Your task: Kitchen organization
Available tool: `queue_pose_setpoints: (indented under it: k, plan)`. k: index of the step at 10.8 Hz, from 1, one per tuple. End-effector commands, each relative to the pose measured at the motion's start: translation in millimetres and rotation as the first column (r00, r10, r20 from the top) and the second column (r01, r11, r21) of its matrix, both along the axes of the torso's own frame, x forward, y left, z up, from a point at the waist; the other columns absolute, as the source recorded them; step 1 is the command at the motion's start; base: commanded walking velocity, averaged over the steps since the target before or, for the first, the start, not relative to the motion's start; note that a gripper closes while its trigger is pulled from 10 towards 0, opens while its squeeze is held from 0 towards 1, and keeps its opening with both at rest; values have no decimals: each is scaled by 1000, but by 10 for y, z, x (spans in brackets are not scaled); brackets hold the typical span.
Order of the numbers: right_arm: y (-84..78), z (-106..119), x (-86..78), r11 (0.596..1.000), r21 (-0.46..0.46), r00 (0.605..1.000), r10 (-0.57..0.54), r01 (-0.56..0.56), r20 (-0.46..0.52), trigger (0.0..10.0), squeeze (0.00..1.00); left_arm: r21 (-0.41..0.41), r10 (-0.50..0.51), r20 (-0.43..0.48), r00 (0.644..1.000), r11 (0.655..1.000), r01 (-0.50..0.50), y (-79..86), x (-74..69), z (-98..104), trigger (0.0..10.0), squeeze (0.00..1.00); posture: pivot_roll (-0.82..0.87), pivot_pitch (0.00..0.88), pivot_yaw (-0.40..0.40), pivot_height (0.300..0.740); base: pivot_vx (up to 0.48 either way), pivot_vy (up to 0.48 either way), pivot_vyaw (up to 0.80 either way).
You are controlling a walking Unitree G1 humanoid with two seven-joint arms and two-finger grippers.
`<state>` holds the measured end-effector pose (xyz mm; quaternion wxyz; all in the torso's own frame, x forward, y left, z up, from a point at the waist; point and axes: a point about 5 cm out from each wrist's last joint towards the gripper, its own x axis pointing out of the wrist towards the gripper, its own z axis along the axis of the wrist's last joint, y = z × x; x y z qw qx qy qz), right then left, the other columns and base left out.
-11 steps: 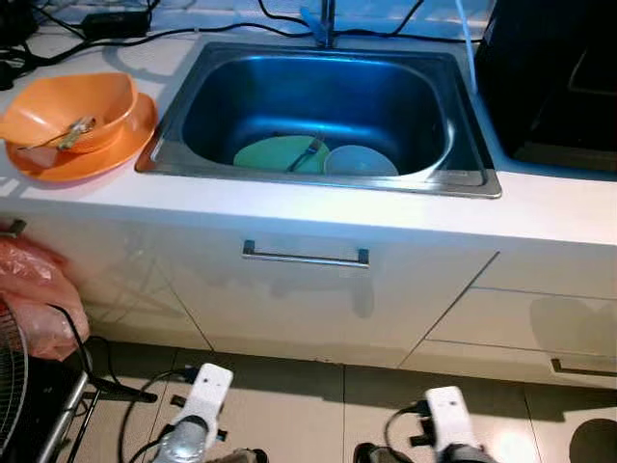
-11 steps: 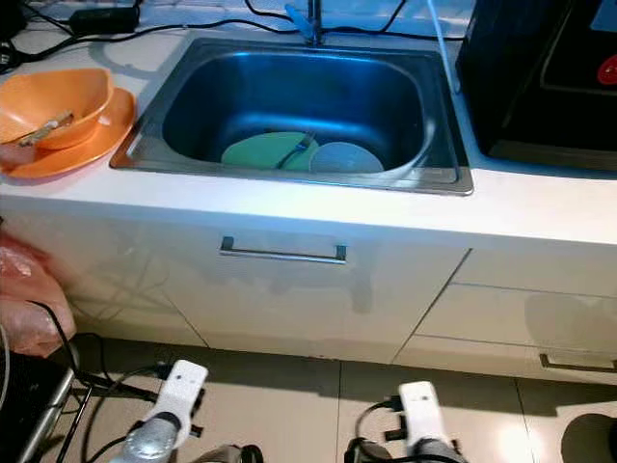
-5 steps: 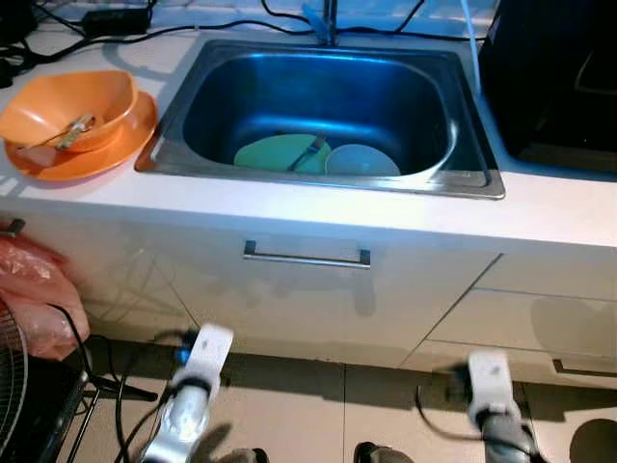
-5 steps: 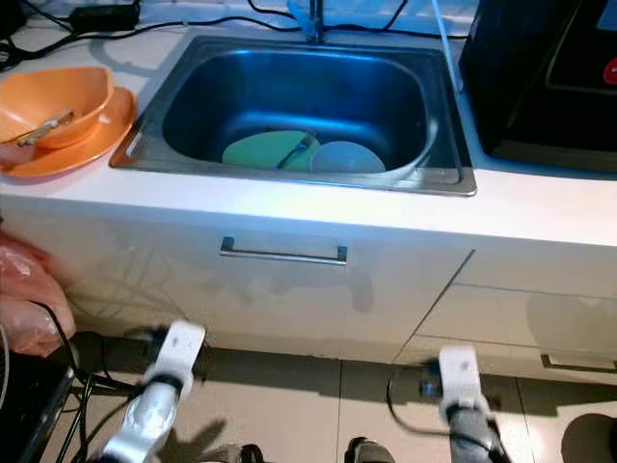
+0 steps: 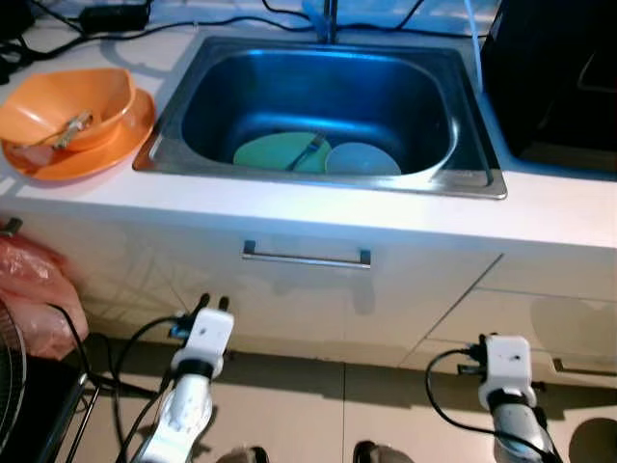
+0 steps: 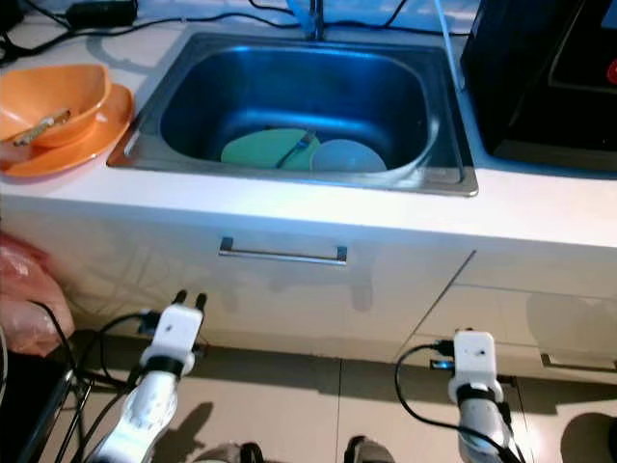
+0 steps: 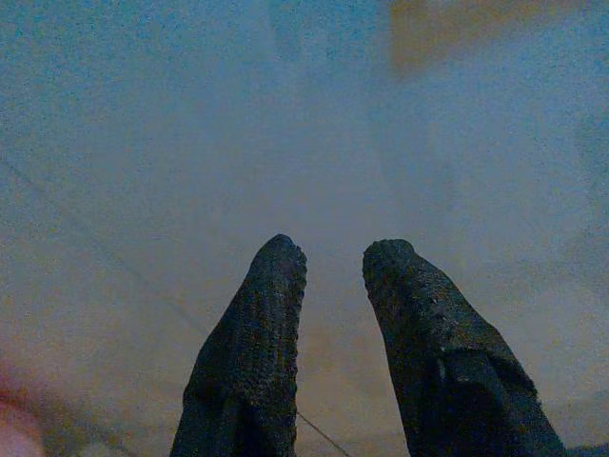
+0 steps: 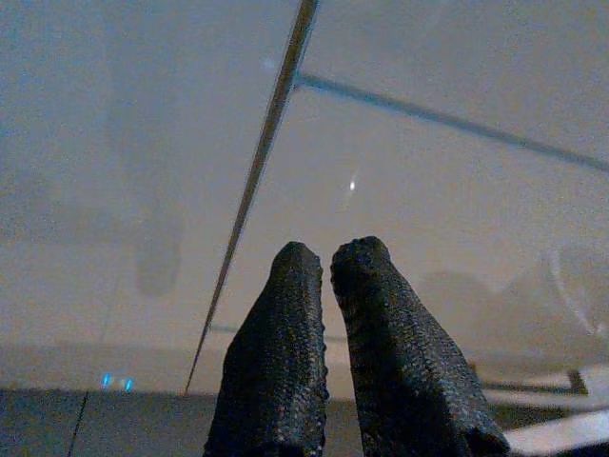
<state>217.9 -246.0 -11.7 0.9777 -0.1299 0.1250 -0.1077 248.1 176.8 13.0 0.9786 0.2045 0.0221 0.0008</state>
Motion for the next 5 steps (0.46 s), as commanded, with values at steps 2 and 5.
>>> queue_pose_setpoints:
  k: [2, 5]
  plan:
    - [-57, 97, -45, 1000, -26, 998, 15, -13, 61, 10000, 0, 36, -10, 82, 997, 999, 7, 22, -59, 136, 10000, 0, -24, 183, 25, 740, 0, 0, 0]
    - [-145, 396, -25, 998, -68, 979, 16, -2, 202, 10000, 0, 102, -52, 249, 967, 994, 28, -26, -28, 542, 10000, 0, -26, 186, 24, 740, 0, 0, 0]
